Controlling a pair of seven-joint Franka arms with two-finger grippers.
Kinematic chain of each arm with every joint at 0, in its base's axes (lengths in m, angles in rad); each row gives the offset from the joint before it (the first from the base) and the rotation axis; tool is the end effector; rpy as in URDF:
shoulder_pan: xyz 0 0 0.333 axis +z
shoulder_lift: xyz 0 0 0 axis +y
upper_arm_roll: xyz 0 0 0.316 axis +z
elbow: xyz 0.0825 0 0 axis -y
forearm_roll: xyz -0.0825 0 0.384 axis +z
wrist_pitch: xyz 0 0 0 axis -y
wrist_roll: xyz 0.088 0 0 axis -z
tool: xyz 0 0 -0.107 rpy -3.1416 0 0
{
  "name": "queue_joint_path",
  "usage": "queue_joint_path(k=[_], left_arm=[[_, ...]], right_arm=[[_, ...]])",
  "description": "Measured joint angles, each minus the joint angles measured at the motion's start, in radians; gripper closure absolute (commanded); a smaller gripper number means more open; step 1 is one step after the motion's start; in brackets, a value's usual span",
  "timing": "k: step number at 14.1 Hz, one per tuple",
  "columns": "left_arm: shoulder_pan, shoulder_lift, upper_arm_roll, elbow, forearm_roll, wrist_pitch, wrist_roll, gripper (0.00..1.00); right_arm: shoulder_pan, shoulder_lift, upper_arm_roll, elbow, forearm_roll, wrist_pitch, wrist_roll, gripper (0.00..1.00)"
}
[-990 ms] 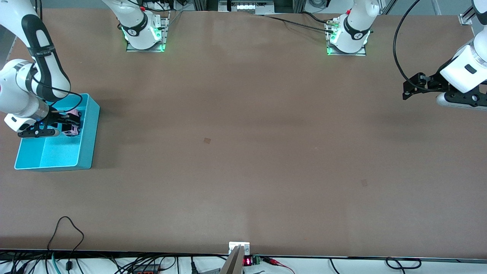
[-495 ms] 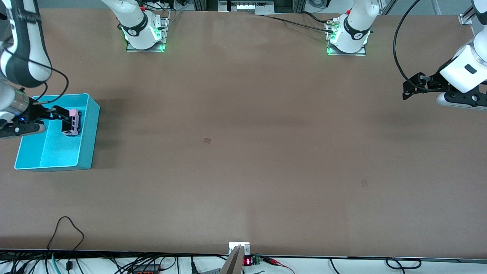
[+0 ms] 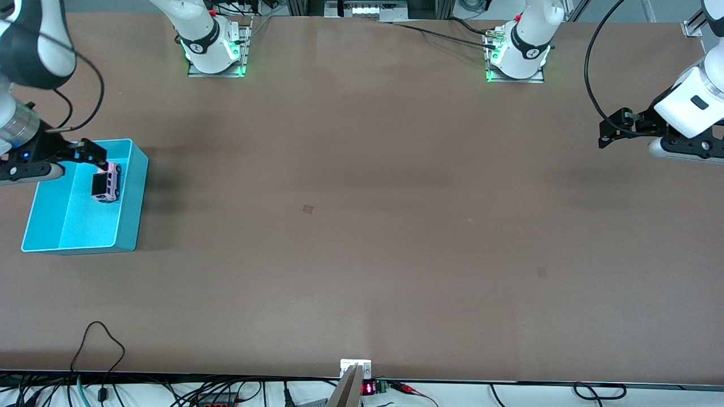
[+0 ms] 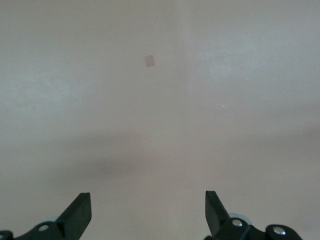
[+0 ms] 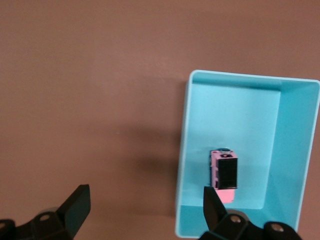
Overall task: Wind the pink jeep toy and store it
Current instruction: 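Raise the right gripper up out of the bin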
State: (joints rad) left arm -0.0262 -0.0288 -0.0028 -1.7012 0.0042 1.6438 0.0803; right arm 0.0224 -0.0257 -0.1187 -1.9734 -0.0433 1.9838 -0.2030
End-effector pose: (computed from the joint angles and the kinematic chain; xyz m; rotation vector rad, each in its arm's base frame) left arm 0.5484 -0.0155 0.5849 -3.1330 0.1720 0.0450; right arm 0.5507 -0.0564 0.4826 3.0935 0.1910 0.0466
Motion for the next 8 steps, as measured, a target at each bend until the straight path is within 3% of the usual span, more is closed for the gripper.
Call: queue_joint_path(k=[3,8], left_arm=[[0.0,0.0,0.0,0.0,0.0,0.0,0.0,0.0],[0.0,0.0,0.0,0.0,0.0,0.0,0.0,0.0]], right_arm=[[0.006,-0.012,0.04,0.079,0.026,-0.078,0.045,0.0],[0.005,-0.013,0.04,0.225,0.092,-0.211,0.045,0.0]])
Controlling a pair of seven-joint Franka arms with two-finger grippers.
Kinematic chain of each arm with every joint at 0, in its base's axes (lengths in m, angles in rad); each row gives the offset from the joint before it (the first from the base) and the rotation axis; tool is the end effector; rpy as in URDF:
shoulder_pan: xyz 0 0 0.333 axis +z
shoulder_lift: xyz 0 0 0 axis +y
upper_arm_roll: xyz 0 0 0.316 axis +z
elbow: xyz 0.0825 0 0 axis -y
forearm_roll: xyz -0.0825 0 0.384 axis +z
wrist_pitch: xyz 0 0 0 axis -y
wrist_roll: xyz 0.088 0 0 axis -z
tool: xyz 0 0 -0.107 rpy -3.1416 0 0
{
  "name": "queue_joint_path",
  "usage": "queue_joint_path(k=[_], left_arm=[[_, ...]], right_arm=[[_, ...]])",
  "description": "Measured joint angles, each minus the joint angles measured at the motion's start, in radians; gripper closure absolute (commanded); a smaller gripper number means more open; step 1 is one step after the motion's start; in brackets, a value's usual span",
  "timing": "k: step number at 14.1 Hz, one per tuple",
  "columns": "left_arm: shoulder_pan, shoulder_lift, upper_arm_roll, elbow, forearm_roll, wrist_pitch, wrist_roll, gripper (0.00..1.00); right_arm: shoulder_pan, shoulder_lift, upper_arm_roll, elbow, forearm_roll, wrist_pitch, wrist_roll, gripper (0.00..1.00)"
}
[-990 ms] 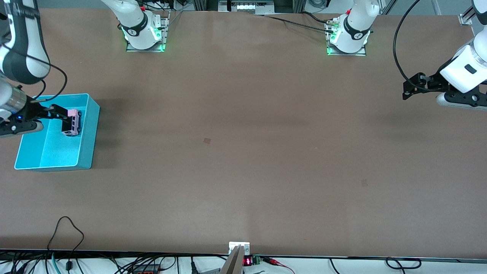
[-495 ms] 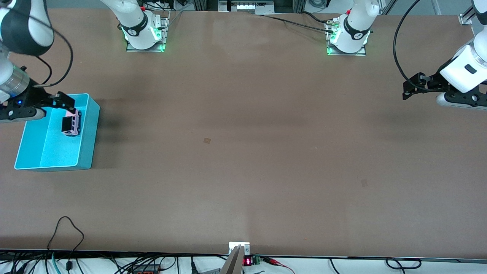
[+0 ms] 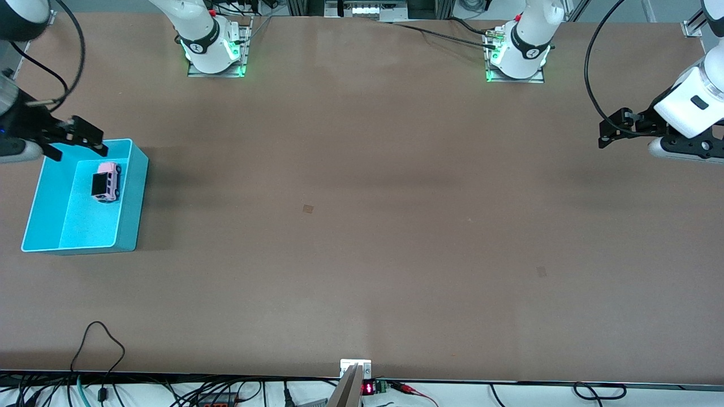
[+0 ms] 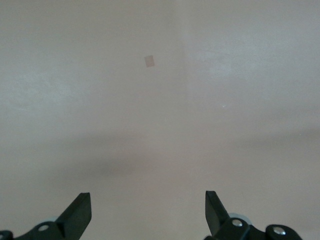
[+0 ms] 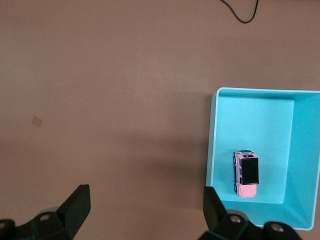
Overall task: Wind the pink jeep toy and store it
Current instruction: 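Raise the right gripper up out of the bin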
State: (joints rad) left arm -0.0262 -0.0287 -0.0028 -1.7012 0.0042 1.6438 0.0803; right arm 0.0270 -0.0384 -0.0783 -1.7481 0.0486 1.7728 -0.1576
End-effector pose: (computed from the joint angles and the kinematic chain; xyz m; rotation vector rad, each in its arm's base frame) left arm 0.5485 -0.0155 0.5848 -3.1330 0.1720 0.0452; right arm 0.5561 -0.0250 0.5793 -3.0920 -0.1516 -0.1052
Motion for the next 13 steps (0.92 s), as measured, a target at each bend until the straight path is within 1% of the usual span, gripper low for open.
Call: queue_joint_path(k=[3,5,9,13], left_arm=[[0.0,0.0,0.0,0.0,0.0,0.0,0.0,0.0],[0.0,0.0,0.0,0.0,0.0,0.0,0.0,0.0],[0.0,0.0,0.0,0.0,0.0,0.0,0.0,0.0],[0.0,0.0,0.0,0.0,0.0,0.0,0.0,0.0]], right_arm=[[0.0,0.0,0.007,0.074,0.001,-0.068,0.005,0.0],[0.001,0.0,0.02,0.101,-0.001,-0.101,0.051,0.0],[0.001,0.002,0.044,0.106,-0.07,-0.115,0.08,0.0],[0.001,0.002,0.045,0.106,-0.071,-0.116,0.083,0.0]])
